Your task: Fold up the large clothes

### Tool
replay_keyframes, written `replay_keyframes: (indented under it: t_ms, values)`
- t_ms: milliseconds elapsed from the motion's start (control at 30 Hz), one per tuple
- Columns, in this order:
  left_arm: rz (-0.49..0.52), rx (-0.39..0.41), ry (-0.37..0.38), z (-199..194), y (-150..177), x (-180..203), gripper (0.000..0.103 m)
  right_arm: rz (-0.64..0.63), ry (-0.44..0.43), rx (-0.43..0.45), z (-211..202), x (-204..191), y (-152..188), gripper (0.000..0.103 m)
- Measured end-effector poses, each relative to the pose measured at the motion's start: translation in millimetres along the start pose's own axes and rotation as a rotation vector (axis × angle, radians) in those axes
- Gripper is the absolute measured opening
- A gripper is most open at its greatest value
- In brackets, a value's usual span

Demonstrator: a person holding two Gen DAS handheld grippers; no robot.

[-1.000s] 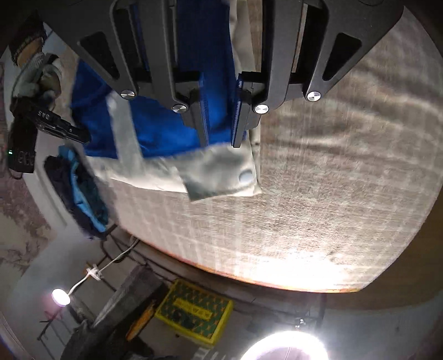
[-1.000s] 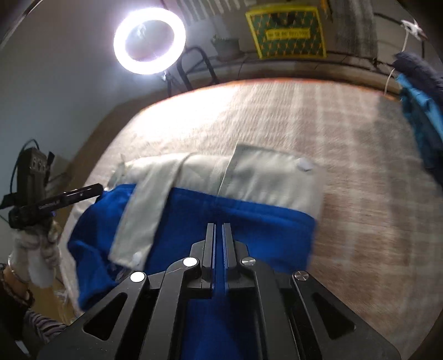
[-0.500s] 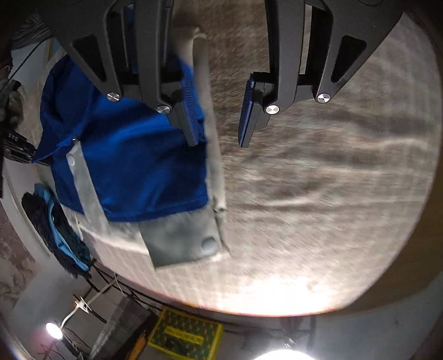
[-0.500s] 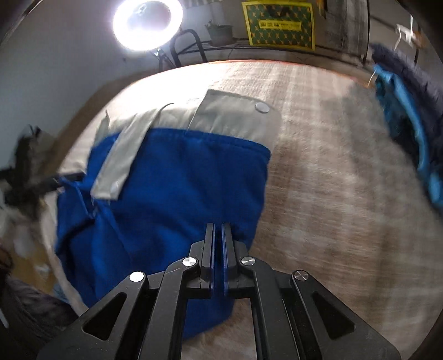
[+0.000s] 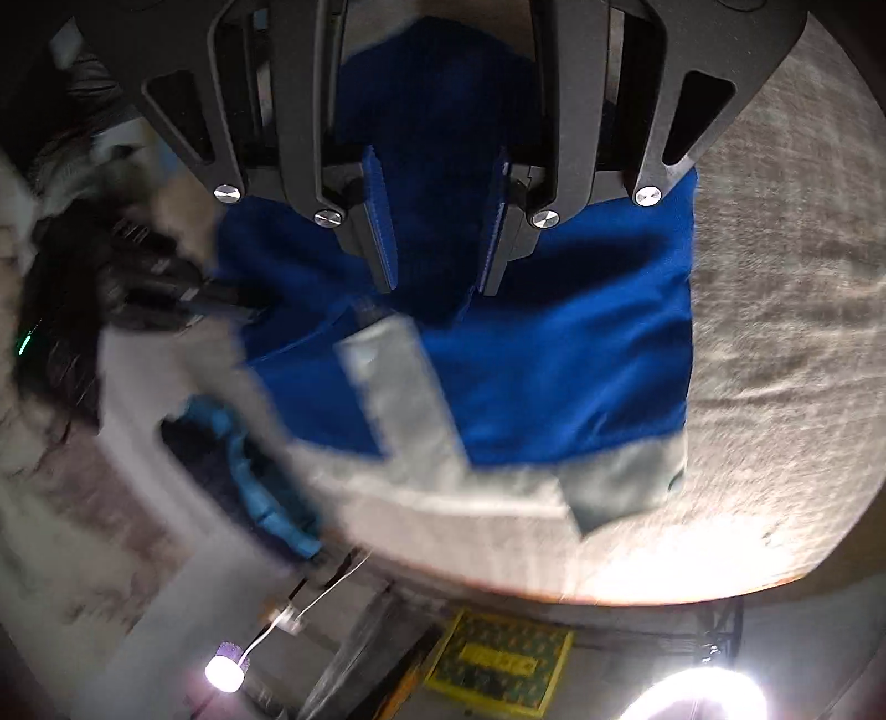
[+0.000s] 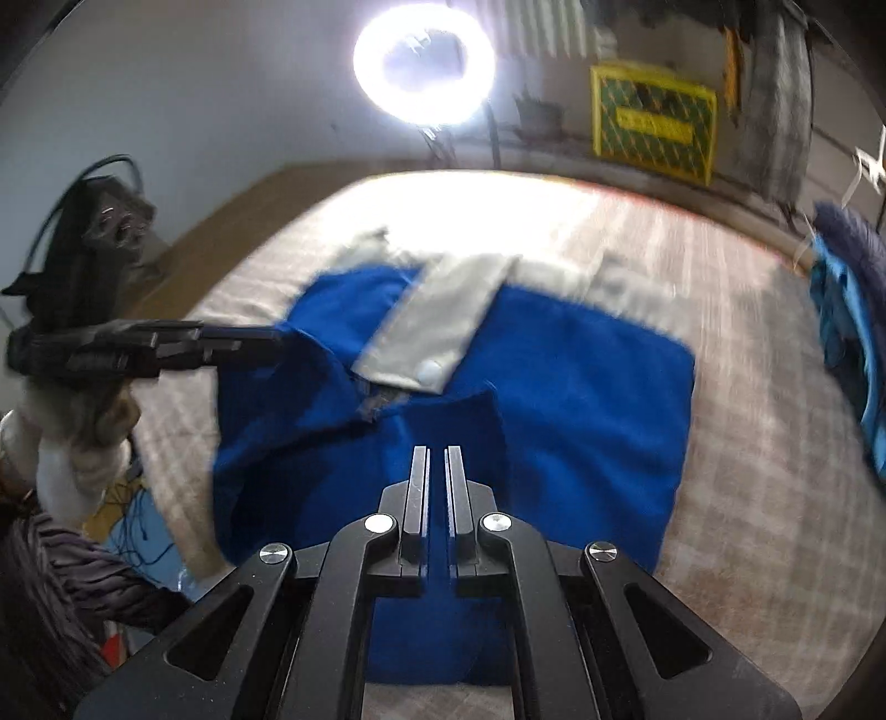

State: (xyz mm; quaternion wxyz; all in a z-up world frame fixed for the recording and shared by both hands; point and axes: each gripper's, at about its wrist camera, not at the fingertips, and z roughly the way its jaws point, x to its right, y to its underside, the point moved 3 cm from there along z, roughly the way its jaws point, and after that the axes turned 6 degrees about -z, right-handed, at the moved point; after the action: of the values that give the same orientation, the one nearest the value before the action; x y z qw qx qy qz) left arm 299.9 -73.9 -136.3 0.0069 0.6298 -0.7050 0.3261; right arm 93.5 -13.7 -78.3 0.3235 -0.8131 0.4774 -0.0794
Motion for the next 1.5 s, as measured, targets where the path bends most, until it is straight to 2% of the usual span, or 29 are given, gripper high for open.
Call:
replay_keyframes:
  t_ms: [33, 67, 133, 167, 200, 300, 333, 367, 400, 433, 500, 533, 567, 600, 733, 767, 867, 933, 1033, 1267, 1367, 1500]
  values:
    - [-0.010, -0.013, -0.018, 8, 1, -5, 0.028, 0.029, 0.012, -0.022, 3, 24, 2, 0.003]
    - [-0.049, -0.025, -0.014, 14, 1, -12, 0.022, 0.087, 0.028, -0.056, 13, 24, 7, 0.003]
    - [-0.145, -0.035, 0.040, 16, -1, -22, 0.022, 0.178, 0.002, -0.090, 12, 74, 12, 0.003]
    - [-0.156, -0.042, 0.049, 14, -3, -23, 0.022, 0.240, -0.053, -0.091, 13, 73, 19, 0.003]
    - [-0.137, -0.036, 0.029, 9, -6, -23, 0.022, 0.279, -0.091, -0.086, 2, 97, 15, 0.003]
    - [-0.114, 0.014, -0.006, -13, -15, -31, 0.023, 0.282, -0.116, -0.092, -8, 100, 11, 0.003]
    - [-0.140, 0.029, 0.012, -23, -20, -39, 0.024, 0.269, -0.110, -0.089, -17, 112, 9, 0.003]
    - [-0.162, 0.041, 0.025, -28, -21, -47, 0.037, 0.260, -0.094, -0.082, -23, 108, 8, 0.005]
    - [-0.195, 0.063, 0.029, -36, -26, -57, 0.059, 0.260, -0.079, -0.067, -28, 118, 6, 0.017]
    - [-0.218, 0.082, 0.025, -40, -27, -67, 0.066, 0.260, -0.079, -0.048, -28, 133, 2, 0.041]
    - [-0.290, 0.107, 0.046, -46, -33, -89, 0.070, 0.270, -0.068, 0.018, -40, 137, 8, 0.069]
    - [-0.322, 0.101, 0.064, -46, -35, -98, 0.070, 0.288, -0.050, 0.055, -46, 142, 9, 0.072]
    - [-0.365, 0.092, 0.090, -43, -37, -107, 0.070, 0.307, -0.042, 0.071, -46, 168, 8, 0.072]
    - [-0.418, 0.085, 0.124, -39, -38, -118, 0.070, 0.338, -0.052, 0.073, -43, 174, 9, 0.072]
    - [-0.569, 0.020, 0.234, -11, -34, -147, 0.070, 0.472, -0.117, 0.071, -30, 248, 11, 0.072]
    - [-0.583, 0.005, 0.249, -7, -33, -149, 0.070, 0.508, -0.143, 0.069, -31, 271, 11, 0.072]
    - [-0.605, -0.022, 0.279, 6, -34, -157, 0.070, 0.595, -0.213, 0.054, -25, 281, 18, 0.072]
    - [-0.620, -0.032, 0.289, 13, -35, -160, 0.070, 0.607, -0.236, 0.043, -25, 318, 5, 0.072]
    - [-0.650, -0.061, 0.323, 30, -36, -163, 0.070, 0.627, -0.281, 0.026, -23, 318, 11, 0.072]
    - [-0.608, -0.067, 0.346, 38, -43, -151, 0.070, 0.680, -0.410, 0.079, -18, 329, 8, 0.070]
    - [-0.601, -0.070, 0.345, 43, -47, -146, 0.069, 0.651, -0.441, 0.064, -12, 327, 6, 0.061]
    - [-0.564, -0.068, 0.310, 46, -51, -135, 0.064, 0.613, -0.441, 0.052, -4, 325, 4, 0.060]
